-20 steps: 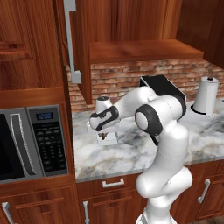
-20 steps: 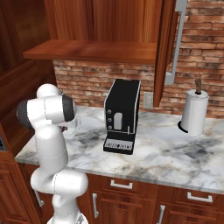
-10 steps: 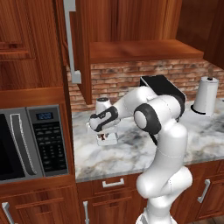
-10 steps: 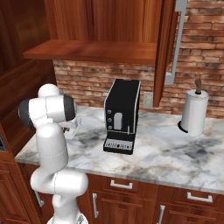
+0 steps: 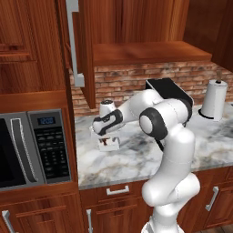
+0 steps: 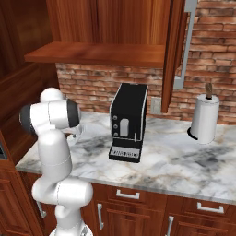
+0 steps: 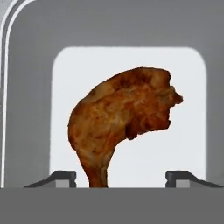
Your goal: Retrieve the tupperware from the cabinet, then place the raw meat into the tupperware to avoid contamination.
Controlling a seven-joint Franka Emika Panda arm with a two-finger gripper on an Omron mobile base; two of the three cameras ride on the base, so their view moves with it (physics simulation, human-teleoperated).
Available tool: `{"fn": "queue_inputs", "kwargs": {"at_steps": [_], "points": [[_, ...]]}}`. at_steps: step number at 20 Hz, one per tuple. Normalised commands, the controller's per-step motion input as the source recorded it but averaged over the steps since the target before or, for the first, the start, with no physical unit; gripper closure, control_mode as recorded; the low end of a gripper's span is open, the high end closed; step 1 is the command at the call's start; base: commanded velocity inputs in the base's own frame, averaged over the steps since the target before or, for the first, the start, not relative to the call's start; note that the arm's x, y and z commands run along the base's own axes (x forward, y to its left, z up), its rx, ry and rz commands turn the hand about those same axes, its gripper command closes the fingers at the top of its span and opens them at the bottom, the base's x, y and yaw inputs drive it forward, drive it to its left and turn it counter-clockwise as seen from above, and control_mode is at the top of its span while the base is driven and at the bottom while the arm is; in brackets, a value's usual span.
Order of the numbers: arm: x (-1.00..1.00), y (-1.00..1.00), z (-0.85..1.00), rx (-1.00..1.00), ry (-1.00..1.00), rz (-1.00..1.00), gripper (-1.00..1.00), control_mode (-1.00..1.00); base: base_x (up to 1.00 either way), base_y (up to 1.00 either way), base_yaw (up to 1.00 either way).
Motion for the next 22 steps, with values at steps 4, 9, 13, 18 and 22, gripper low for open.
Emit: {"fn": "queue_inputs", "kwargs": {"at_steps": [4,9,13,18,22], "points": [[-0.07,-0.03,0.38,0.0,0.02,-0.01,-1.0,-1.0,0.0,0.0,0.0],[-0.16,0.0,0.47,0.0,0.0,0.0,-1.0,-1.0,0.0,0.0,0.0],[-0.22,0.0,0.44,0.0,0.0,0.0,-1.0,-1.0,0.0,0.0,0.0],[-0.44,-0.21,0.12,-0.02,0.0,-0.01,-1.0,-1.0,0.0,0.0,0.0],[-0.49,-0.51,0.22,-0.06,0.0,0.0,-1.0,-1.0,0.0,0.0,0.0]]}}
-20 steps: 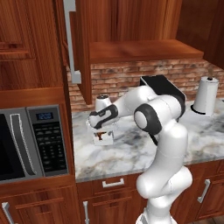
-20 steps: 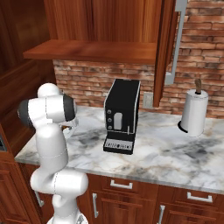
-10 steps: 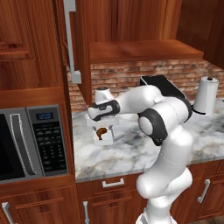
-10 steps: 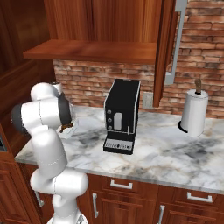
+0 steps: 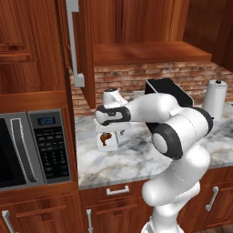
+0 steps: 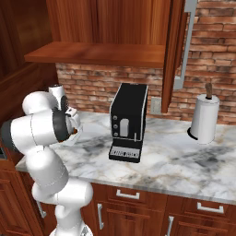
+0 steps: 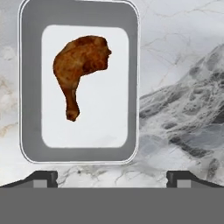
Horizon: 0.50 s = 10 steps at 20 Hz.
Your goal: Retrieve the tupperware from the cabinet, then place the raw meat into the tupperware to avoid contamination.
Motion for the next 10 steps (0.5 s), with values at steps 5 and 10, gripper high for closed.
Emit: {"fn": "queue_inputs", "kwargs": {"at_steps": [5,10], "points": [[-0.41,-0.76,0.34,-0.04,0.0,0.0,-1.0,-1.0,0.0,0.0,0.0],[-0.61,-0.69,0.21,0.0,0.0,0.0,-1.0,-1.0,0.0,0.0,0.0]]}}
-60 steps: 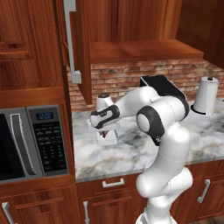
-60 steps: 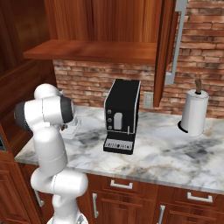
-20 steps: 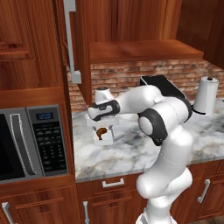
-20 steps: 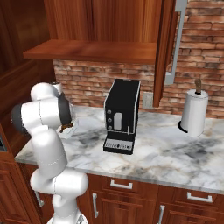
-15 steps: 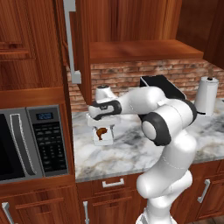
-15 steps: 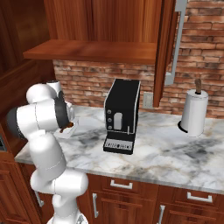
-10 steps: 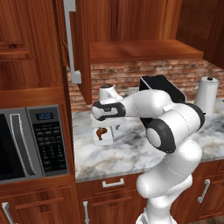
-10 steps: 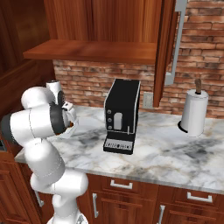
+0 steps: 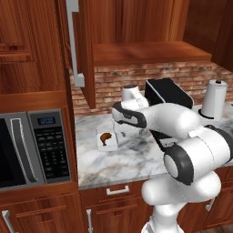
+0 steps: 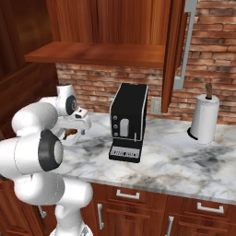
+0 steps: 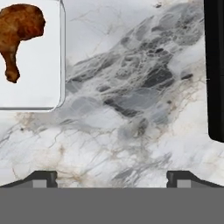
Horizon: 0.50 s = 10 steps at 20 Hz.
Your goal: Retrieve the tupperware from the cabinet, then place the raw meat into the tupperware to avoid contamination.
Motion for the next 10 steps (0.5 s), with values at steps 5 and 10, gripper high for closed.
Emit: {"fn": "queue_inputs", "kwargs": {"at_steps": [5,10], "points": [[-0.82,-0.39,0.15,0.02,0.0,0.0,-1.0,-1.0,0.0,0.0,0.0],[-0.72,-0.28,0.22,0.04,-0.02,0.0,-1.0,-1.0,0.0,0.0,0.0]]}}
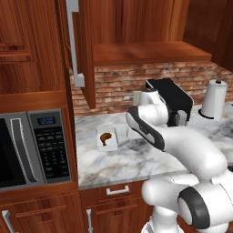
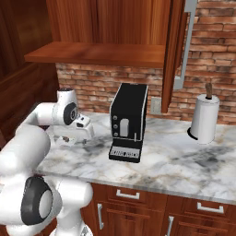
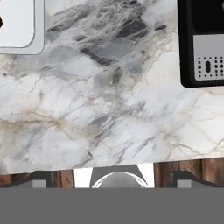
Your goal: Retrieve the tupperware from the cabinet, then place the raw meat into the tupperware to avoid contamination.
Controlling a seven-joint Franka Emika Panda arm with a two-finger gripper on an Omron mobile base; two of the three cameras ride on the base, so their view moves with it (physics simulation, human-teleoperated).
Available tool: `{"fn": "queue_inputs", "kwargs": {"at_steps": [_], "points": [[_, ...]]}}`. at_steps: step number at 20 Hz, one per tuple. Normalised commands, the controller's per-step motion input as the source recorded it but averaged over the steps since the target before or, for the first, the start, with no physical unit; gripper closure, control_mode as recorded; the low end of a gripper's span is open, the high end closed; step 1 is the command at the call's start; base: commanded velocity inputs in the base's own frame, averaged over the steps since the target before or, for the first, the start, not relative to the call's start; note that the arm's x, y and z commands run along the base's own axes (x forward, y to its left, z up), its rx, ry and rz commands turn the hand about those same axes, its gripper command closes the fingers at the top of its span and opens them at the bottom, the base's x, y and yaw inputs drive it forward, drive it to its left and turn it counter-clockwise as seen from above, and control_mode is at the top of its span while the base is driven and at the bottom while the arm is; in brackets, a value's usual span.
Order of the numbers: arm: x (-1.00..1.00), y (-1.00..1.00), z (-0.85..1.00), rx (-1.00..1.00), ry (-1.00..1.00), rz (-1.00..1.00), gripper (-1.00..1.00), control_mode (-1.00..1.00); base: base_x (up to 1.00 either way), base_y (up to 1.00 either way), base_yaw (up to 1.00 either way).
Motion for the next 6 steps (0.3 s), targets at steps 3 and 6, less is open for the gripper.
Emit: {"fn": "queue_inputs", "kwargs": {"at_steps": [3,6], "points": [[-0.72,-0.24,0.15,0.04,-0.04,0.0,-1.0,-1.0,0.0,0.0,0.0],[-0.52,-0.24,0.12,0.04,0.0,0.0,-1.0,-1.0,0.0,0.0,0.0]]}}
